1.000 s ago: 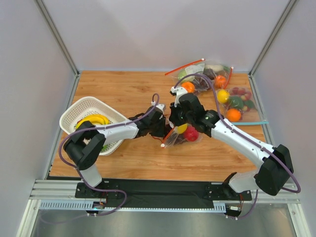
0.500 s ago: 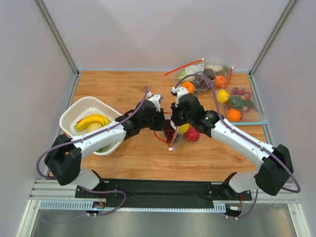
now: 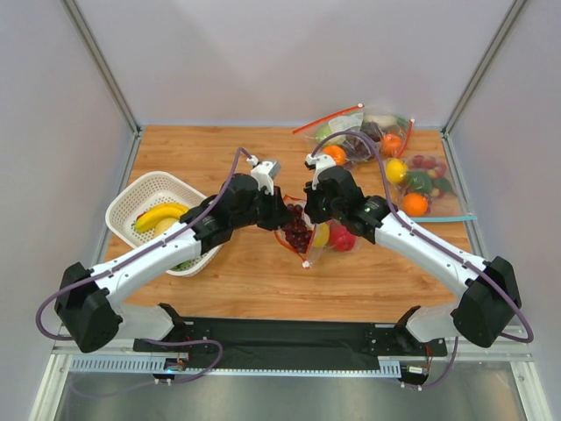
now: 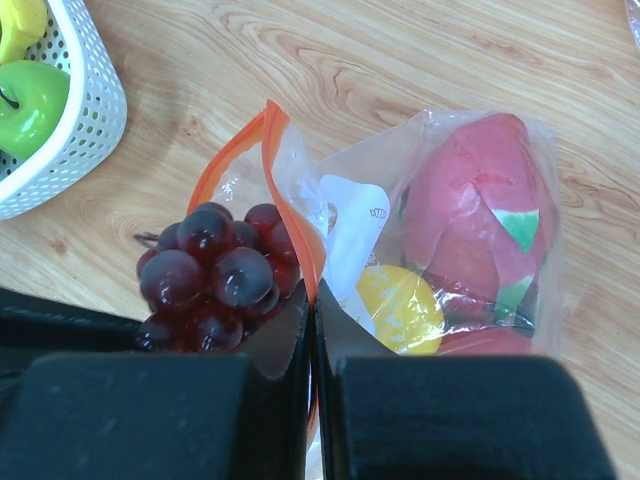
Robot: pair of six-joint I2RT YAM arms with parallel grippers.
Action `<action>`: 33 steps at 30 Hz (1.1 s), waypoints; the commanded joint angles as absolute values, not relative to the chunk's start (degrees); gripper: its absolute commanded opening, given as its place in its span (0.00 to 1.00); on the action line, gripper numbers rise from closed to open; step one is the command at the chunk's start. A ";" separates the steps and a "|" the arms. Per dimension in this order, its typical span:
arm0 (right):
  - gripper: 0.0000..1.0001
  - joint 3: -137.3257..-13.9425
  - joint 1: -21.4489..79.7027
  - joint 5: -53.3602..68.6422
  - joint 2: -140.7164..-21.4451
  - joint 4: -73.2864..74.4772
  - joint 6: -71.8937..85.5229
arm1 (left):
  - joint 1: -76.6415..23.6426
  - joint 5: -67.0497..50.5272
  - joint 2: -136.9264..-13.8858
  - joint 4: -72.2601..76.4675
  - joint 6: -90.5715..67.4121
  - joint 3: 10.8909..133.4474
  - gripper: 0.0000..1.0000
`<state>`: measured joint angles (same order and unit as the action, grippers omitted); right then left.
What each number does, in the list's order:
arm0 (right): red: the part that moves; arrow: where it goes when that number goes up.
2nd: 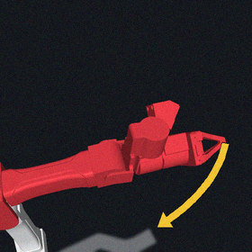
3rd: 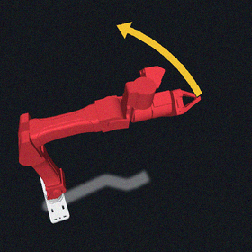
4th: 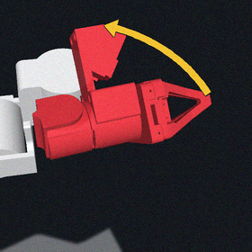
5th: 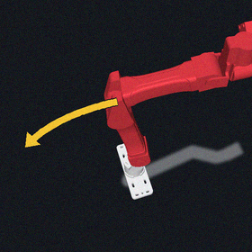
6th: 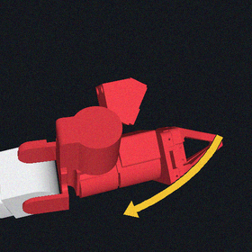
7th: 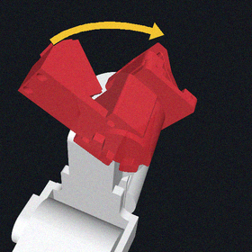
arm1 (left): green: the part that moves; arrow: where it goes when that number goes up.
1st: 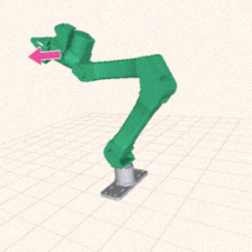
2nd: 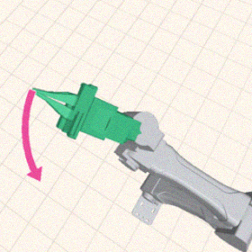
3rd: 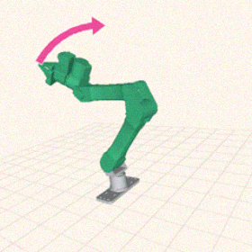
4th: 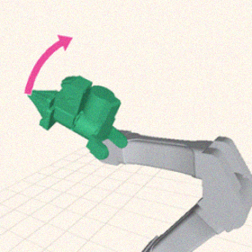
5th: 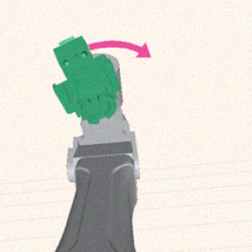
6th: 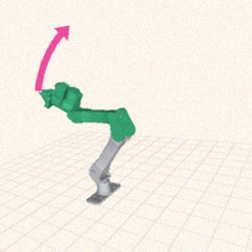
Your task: Open the zip-top bag and remove the fake food
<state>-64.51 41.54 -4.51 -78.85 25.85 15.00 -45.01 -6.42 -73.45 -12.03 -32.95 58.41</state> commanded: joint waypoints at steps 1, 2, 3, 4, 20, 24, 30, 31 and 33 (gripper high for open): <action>0.00 -63.90 41.40 -5.54 -79.01 24.87 14.94 | -45.18 -9.14 -70.41 -12.04 -31.99 62.49 0.00; 0.00 -63.81 41.40 -5.54 -78.93 24.96 15.03 | -45.18 -9.75 -69.88 -12.39 -31.73 62.75 0.00; 0.00 -63.55 41.31 -5.62 -78.93 24.79 15.03 | -45.18 -9.93 -69.26 -13.09 -31.64 62.93 0.00; 0.00 -63.46 41.31 -5.71 -78.75 24.70 14.94 | -45.18 -9.93 -67.87 -13.36 -31.38 63.02 0.00; 0.00 -62.75 41.22 -5.27 -78.05 24.08 15.29 | -42.63 2.36 -54.32 -21.44 -20.93 65.48 0.00; 0.00 -62.67 41.13 -5.45 -77.26 24.43 14.94 | -34.47 0.62 -52.65 -24.52 -19.95 66.18 0.00; 0.00 -62.49 41.04 -5.89 -76.29 24.96 14.33 | -18.30 -0.87 -50.19 -27.24 -19.34 66.36 0.00; 0.00 -62.49 40.96 -5.89 -76.20 24.96 14.33 | -14.28 -1.40 -50.01 -27.33 -19.34 66.27 0.00; 0.00 -62.23 40.87 -5.71 -76.03 24.79 14.15 | -8.83 -2.02 -50.10 -27.25 -19.16 65.66 0.00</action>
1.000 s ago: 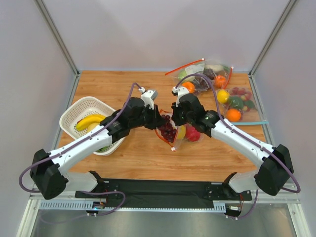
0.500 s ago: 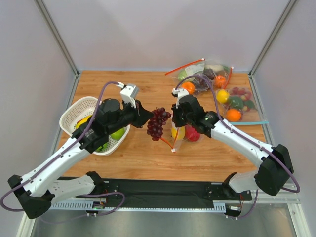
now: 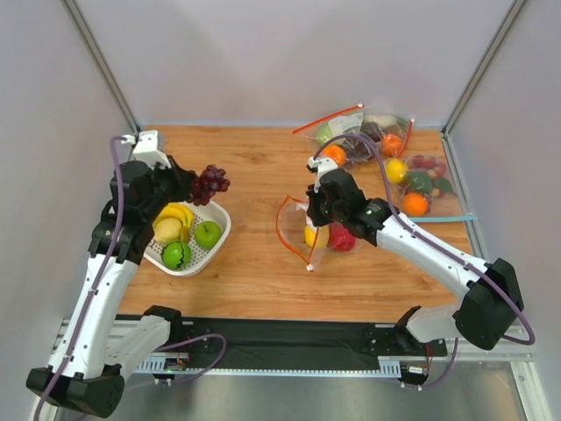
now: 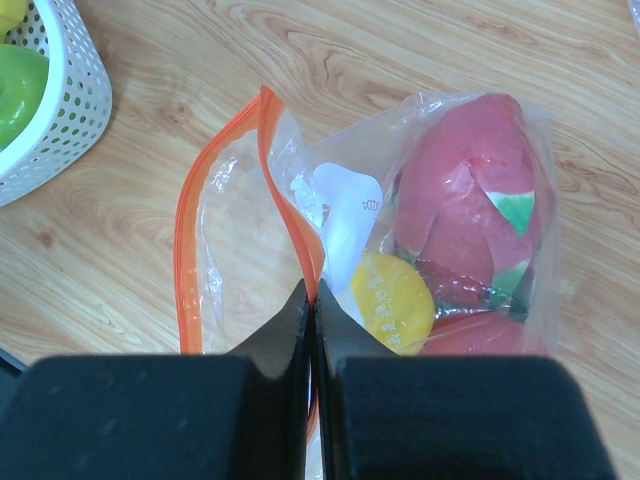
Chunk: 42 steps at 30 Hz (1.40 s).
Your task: Open the zip-top bag and remove the fake food
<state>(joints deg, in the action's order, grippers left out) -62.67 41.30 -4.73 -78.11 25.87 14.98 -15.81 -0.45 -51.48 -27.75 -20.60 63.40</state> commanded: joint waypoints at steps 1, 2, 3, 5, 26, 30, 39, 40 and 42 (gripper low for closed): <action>0.00 -62.23 40.87 -5.63 -76.03 24.87 14.24 | -7.05 -2.80 -50.27 -27.16 -19.07 65.48 0.00; 0.00 -62.23 40.87 -5.45 -76.03 24.87 14.15 | -5.47 -3.33 -50.62 -26.81 -18.99 65.22 0.00; 0.00 -62.14 40.78 -5.36 -76.11 24.79 14.15 | -3.80 -3.69 -51.41 -26.46 -19.07 64.95 0.00; 0.00 -62.14 40.78 -5.19 -76.03 24.61 14.15 | -0.36 -4.83 -52.20 -25.06 -19.07 63.90 0.00; 0.00 -61.96 40.78 -3.61 -76.29 24.00 14.68 | 17.84 -13.27 -70.65 -12.48 -13.45 64.16 0.00; 0.00 -61.44 40.69 -3.34 -76.38 23.64 14.77 | 17.93 -12.31 -71.98 -16.25 -13.71 62.76 0.00; 0.00 -60.65 40.78 -2.29 -76.47 23.03 15.03 | 17.93 -1.50 -69.26 -24.96 -16.00 58.71 0.08; 0.00 -60.64 40.78 -2.29 -76.38 23.03 15.03 | 17.93 -0.19 -68.91 -25.74 -15.74 58.54 0.15; 0.00 -60.47 40.78 -2.20 -76.20 23.03 14.85 | 17.93 -0.18 -68.91 -26.89 -14.86 59.06 0.28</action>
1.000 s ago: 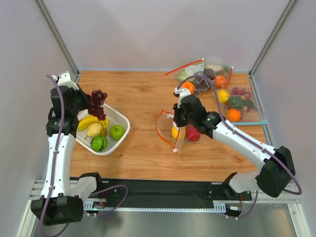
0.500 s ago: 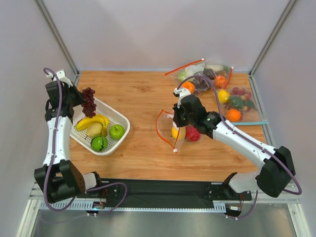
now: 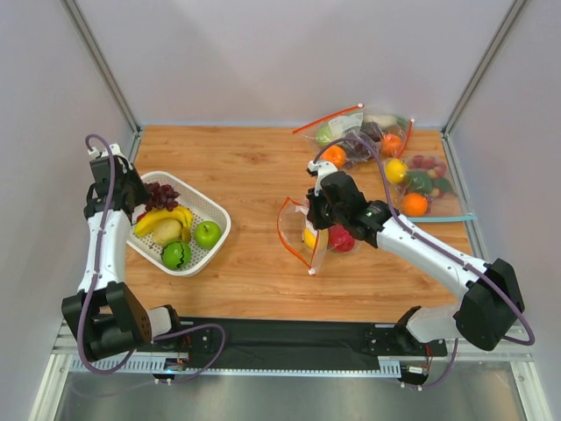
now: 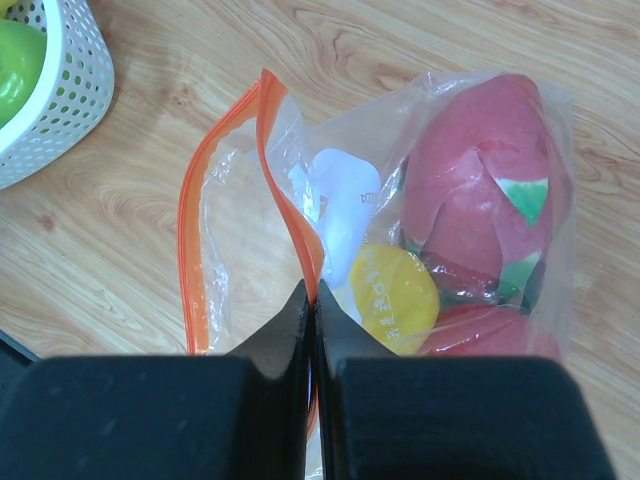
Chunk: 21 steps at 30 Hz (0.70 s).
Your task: Open the zip-top bag and remove the fake food
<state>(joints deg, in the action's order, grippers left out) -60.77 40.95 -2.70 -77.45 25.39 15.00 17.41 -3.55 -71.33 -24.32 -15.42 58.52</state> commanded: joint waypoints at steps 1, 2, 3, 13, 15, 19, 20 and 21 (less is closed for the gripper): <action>0.00 -60.38 40.78 -2.28 -76.11 23.03 14.85 | 17.93 -0.18 -69.08 -27.50 -14.77 59.67 0.32; 0.00 -60.38 40.78 -2.29 -76.20 23.11 14.77 | 17.93 -0.18 -68.99 -27.60 -14.59 59.76 0.37; 0.00 -60.47 40.78 -2.29 -76.11 23.20 14.85 | 17.93 -0.18 -68.91 -27.60 -14.24 59.85 0.51; 0.00 -61.08 40.78 -2.20 -75.41 23.64 14.68 | 16.53 -4.83 -60.66 -25.76 -10.47 59.77 0.84; 0.00 -61.61 40.78 -2.02 -75.58 23.91 14.59 | 12.93 -4.75 -57.67 -25.40 -9.67 59.50 0.84; 0.00 -62.49 40.78 -1.67 -75.50 24.70 14.68 | 3.36 -4.48 -54.50 -24.88 -8.88 59.24 0.82; 0.00 -62.58 40.78 -1.58 -75.41 24.96 14.68 | -1.97 -4.57 -53.97 -24.53 -9.23 58.98 0.82; 0.00 -62.75 40.69 -1.67 -75.32 25.05 14.68 | -4.81 -4.40 -53.88 -23.91 -9.58 58.80 0.82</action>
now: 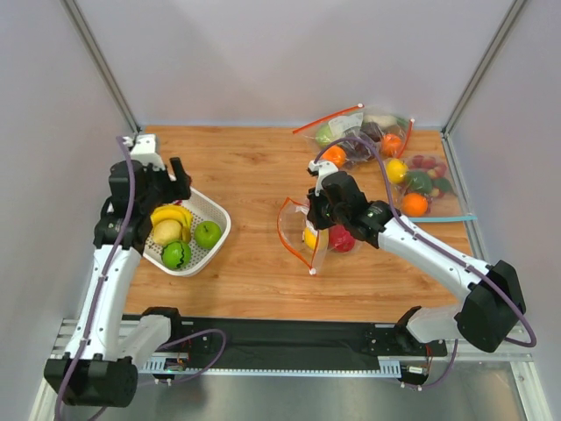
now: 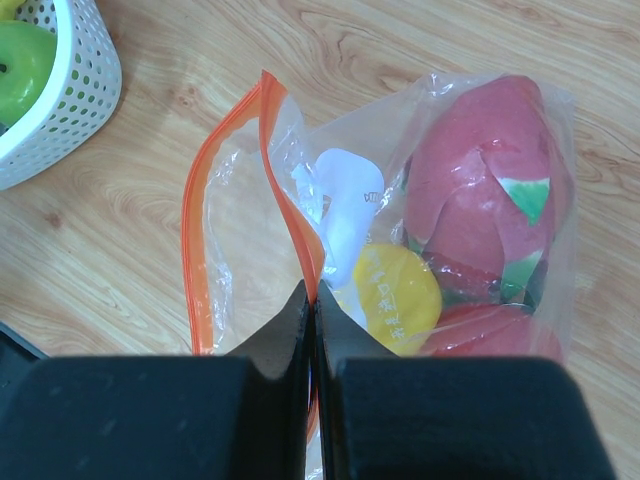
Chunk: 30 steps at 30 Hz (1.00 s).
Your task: Open the zip-top bag and remove the fake food
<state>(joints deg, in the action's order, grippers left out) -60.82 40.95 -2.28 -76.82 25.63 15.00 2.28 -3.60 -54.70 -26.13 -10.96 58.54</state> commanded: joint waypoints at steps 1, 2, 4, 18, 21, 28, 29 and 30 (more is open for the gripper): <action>0.00 -62.75 40.78 -1.67 -75.06 25.22 14.76 | -7.79 -3.96 -53.96 -22.69 -9.93 58.36 0.81; 0.00 -62.75 40.69 -1.93 -74.71 25.49 14.77 | -13.56 -3.78 -54.40 -21.72 -10.45 58.19 0.81; 0.00 -62.58 40.78 -2.37 -74.18 25.75 14.94 | -19.66 -3.60 -55.97 -18.73 -12.12 57.57 0.80; 0.00 -60.91 40.69 -7.20 -69.70 27.86 16.78 | -49.39 -11.77 -74.35 2.00 -19.42 56.25 0.80; 0.00 -60.65 40.69 -8.35 -68.73 28.48 16.87 | -50.71 -12.13 -77.69 3.77 -20.39 57.04 0.80; 0.00 -59.07 40.52 -11.16 -67.24 28.74 18.54 | -51.94 -9.32 -84.89 6.94 -21.18 57.83 0.82; 0.00 -58.89 40.34 -11.42 -67.15 28.91 18.89 | -52.03 -8.97 -85.60 7.55 -21.79 57.83 0.83; 0.00 -58.45 39.99 -11.51 -67.06 28.74 19.33 | -52.03 -8.53 -86.91 8.69 -21.97 58.01 0.83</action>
